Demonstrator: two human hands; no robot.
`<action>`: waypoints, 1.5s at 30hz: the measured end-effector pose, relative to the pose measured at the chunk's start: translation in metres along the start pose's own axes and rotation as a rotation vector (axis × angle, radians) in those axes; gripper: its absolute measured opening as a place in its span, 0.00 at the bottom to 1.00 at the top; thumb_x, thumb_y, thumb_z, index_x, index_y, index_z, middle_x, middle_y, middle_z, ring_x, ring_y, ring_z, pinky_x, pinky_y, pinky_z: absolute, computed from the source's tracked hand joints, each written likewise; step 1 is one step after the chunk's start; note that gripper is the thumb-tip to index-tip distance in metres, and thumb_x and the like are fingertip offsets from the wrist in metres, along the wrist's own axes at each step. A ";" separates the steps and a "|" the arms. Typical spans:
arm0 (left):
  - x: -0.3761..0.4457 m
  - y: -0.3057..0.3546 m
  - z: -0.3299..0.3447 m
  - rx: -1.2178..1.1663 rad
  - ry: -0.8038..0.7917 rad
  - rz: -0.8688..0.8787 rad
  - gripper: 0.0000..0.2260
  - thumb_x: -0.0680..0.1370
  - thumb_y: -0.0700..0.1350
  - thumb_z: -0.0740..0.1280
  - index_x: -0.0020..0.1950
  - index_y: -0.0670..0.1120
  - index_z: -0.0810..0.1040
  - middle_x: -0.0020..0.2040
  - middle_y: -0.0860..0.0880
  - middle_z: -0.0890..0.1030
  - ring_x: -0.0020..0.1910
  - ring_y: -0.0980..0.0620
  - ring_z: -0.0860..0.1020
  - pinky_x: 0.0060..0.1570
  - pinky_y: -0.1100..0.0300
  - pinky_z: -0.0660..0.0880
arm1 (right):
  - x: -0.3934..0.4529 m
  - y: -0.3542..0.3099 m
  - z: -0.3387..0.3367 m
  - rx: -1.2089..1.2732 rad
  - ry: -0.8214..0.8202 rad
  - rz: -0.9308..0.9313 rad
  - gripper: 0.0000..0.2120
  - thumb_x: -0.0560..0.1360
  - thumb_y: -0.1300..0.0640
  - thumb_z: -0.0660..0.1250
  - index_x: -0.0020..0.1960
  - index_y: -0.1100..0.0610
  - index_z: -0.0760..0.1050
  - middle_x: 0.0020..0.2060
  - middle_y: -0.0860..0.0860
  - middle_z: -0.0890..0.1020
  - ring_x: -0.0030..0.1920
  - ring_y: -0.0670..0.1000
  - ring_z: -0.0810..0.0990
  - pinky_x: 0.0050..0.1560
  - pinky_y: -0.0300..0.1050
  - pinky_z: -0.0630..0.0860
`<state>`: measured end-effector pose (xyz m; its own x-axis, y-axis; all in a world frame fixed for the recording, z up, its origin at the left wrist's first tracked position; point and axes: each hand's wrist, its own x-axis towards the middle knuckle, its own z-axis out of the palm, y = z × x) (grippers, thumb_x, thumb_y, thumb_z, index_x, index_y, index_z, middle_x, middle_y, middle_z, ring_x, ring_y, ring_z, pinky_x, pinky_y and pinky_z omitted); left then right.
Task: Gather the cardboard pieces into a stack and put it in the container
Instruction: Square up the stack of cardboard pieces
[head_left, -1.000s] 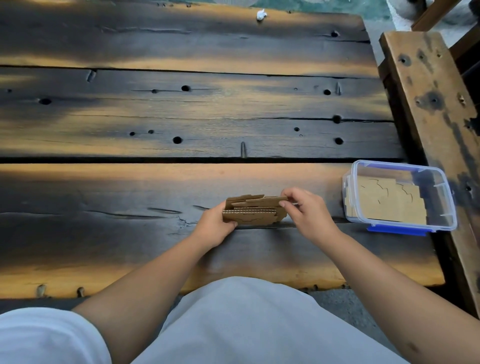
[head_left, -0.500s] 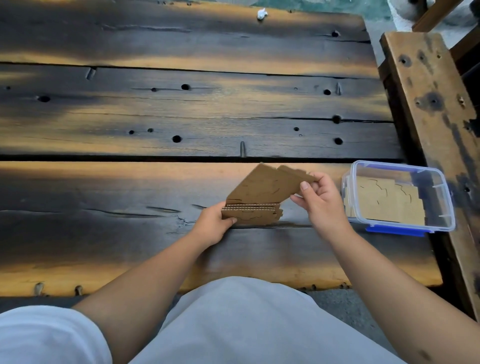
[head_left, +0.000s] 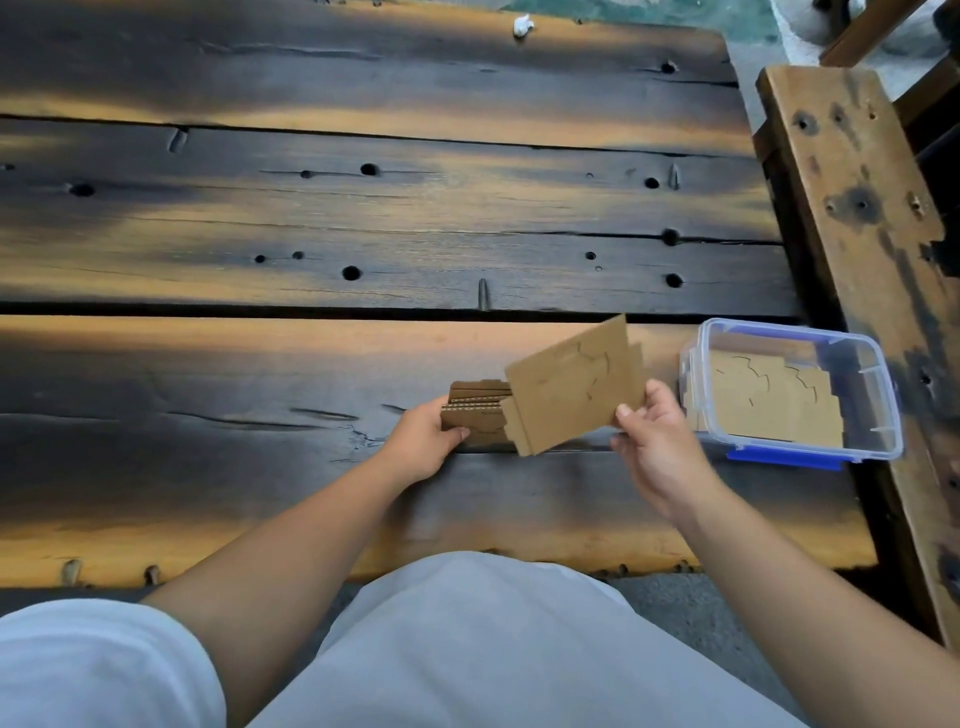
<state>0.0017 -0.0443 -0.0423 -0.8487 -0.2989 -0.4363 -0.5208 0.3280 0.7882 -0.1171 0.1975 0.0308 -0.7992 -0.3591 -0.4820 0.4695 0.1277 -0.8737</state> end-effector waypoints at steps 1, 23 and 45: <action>0.000 -0.001 0.000 0.004 -0.008 0.001 0.13 0.75 0.36 0.69 0.57 0.50 0.79 0.52 0.52 0.83 0.54 0.51 0.78 0.53 0.62 0.70 | -0.001 0.014 0.002 -0.051 0.017 0.048 0.13 0.80 0.66 0.57 0.55 0.50 0.72 0.45 0.53 0.78 0.42 0.47 0.74 0.40 0.42 0.70; -0.009 0.000 -0.004 -0.139 -0.058 -0.057 0.16 0.73 0.39 0.72 0.57 0.56 0.77 0.52 0.54 0.83 0.53 0.55 0.80 0.59 0.58 0.74 | 0.016 0.083 0.042 -0.915 0.212 0.311 0.22 0.72 0.42 0.70 0.58 0.57 0.73 0.56 0.56 0.69 0.56 0.61 0.76 0.59 0.54 0.74; -0.006 -0.003 -0.012 -0.201 -0.217 -0.085 0.16 0.80 0.40 0.63 0.62 0.59 0.74 0.59 0.54 0.81 0.60 0.54 0.77 0.61 0.61 0.70 | 0.016 0.073 0.020 -0.747 0.049 0.085 0.03 0.77 0.61 0.64 0.50 0.56 0.72 0.42 0.54 0.79 0.45 0.55 0.77 0.44 0.46 0.69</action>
<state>0.0094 -0.0539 -0.0369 -0.8139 -0.1121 -0.5702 -0.5806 0.1194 0.8054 -0.0882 0.1824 -0.0393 -0.7957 -0.2807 -0.5368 0.1650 0.7523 -0.6379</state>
